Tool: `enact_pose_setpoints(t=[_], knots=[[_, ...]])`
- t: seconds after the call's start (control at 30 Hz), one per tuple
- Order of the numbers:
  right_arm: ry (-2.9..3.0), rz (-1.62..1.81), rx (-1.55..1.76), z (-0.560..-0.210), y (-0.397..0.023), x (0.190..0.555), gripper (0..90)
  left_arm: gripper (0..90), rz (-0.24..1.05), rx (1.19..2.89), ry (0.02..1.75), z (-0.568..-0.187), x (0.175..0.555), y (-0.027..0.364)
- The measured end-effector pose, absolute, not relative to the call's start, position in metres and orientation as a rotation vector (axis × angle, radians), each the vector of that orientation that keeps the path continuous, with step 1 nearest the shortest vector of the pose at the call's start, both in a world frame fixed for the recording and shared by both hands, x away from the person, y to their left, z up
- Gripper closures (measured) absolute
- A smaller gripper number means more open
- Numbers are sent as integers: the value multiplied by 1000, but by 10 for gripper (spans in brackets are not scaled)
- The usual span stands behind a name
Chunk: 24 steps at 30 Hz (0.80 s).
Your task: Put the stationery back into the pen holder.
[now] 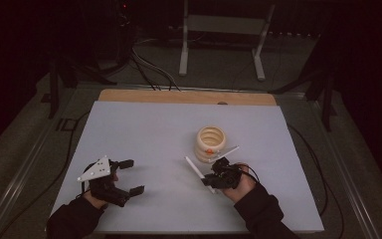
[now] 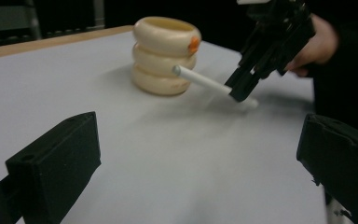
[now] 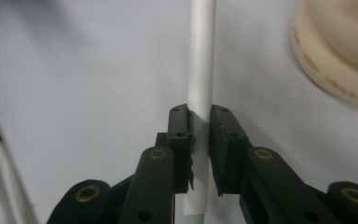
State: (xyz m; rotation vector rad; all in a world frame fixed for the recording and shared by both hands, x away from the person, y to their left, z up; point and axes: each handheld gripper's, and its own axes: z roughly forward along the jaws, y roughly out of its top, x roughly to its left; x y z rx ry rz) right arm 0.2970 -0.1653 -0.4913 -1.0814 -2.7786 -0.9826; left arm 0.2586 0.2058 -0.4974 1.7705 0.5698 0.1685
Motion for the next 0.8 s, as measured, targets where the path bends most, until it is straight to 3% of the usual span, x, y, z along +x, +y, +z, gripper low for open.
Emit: enact_pose_setpoints(t=[0.37,0.8], knots=[[-2688,-1267,-1012,-483,-180,299,793,3,90,1711,527,-482,274,190],[-2498,-1563,-937,-487,-195,299,793,3,100,1711,512,-470,285,159]])
